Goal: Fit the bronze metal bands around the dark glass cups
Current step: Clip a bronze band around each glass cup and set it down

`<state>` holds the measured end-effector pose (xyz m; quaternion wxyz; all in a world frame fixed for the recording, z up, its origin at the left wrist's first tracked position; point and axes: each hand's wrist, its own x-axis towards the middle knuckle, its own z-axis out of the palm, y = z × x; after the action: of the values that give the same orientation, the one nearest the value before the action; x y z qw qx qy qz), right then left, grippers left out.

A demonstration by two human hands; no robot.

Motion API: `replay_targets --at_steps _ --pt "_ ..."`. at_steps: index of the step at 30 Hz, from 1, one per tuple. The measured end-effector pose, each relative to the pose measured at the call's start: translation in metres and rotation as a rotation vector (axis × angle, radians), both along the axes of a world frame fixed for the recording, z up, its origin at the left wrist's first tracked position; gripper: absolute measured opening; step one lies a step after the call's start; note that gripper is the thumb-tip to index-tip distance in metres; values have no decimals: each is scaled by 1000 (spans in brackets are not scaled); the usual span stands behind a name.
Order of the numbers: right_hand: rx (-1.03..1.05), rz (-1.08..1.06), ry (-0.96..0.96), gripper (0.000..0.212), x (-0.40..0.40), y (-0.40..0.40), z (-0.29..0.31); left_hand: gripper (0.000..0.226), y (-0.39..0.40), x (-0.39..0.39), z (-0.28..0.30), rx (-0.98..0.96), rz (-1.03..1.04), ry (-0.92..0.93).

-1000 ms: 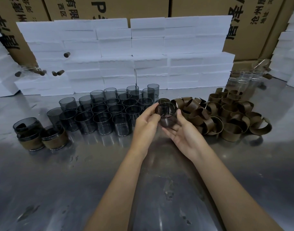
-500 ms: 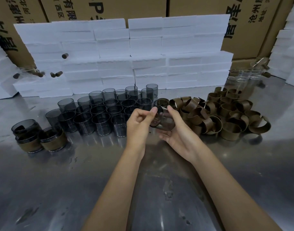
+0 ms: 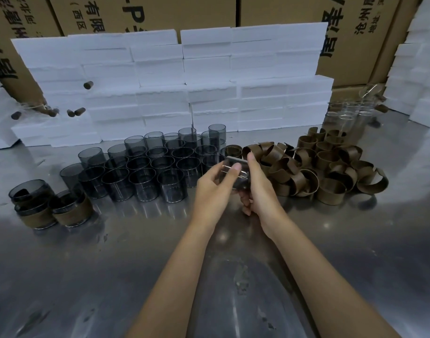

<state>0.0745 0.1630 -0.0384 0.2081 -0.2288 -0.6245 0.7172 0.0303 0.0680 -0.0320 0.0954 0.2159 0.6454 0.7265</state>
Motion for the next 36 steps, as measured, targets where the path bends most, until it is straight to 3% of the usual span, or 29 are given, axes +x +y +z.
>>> replay_targets --at_steps 4,6,9,13,18,23,28,33,36 --pt "234 1 61 38 4 -2 -5 40 0 -6 -6 33 11 -10" --pt "299 -25 125 30 5 -1 -5 36 1 -6 -5 94 -41 -117" --pt "358 -33 126 28 3 1 -8 53 1 -6 -5 167 -53 -238" --pt "399 -15 78 30 1 0 -13 43 0 -13 -12 227 -12 -300" --pt "628 -143 -95 40 -23 16 -1 37 0 -17 -13 307 -31 -380" --pt "695 -9 -373 46 -64 31 17 35 0 -20 -14 347 -27 -444" --pt "736 11 -506 48 -84 47 19 37 -4 -26 -15 424 -60 -515" --pt "827 -116 -429 48 -76 47 23 38 -4 -28 -17 413 -94 -512" --pt "876 -230 -193 44 -57 36 34 39 -4 -29 -17 404 -84 -527"
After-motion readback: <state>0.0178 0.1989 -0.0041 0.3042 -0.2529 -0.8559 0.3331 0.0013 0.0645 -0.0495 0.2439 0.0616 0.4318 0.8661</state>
